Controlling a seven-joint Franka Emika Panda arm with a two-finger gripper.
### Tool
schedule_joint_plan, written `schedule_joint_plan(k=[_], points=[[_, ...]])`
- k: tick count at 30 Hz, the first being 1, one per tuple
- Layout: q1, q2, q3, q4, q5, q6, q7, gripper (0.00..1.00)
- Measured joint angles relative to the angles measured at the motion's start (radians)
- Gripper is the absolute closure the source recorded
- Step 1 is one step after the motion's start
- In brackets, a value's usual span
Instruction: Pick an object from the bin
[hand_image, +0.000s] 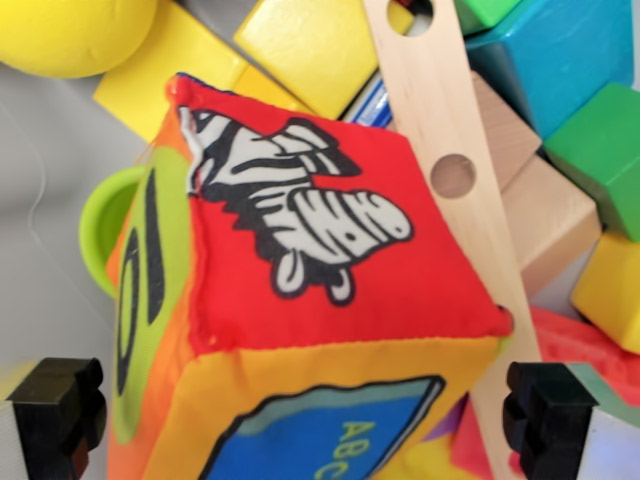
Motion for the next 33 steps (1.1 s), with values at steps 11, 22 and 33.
schedule_joint_plan(k=[11, 22, 33], points=[[0.0, 0.055, -0.003, 0.0, -0.011, 0.059, 0.007, 1.0], [0.0, 0.055, -0.003, 0.0, -0.011, 0.059, 0.007, 1.0], [0.0, 0.054, -0.003, 0.001, -0.011, 0.06, 0.007, 1.0]])
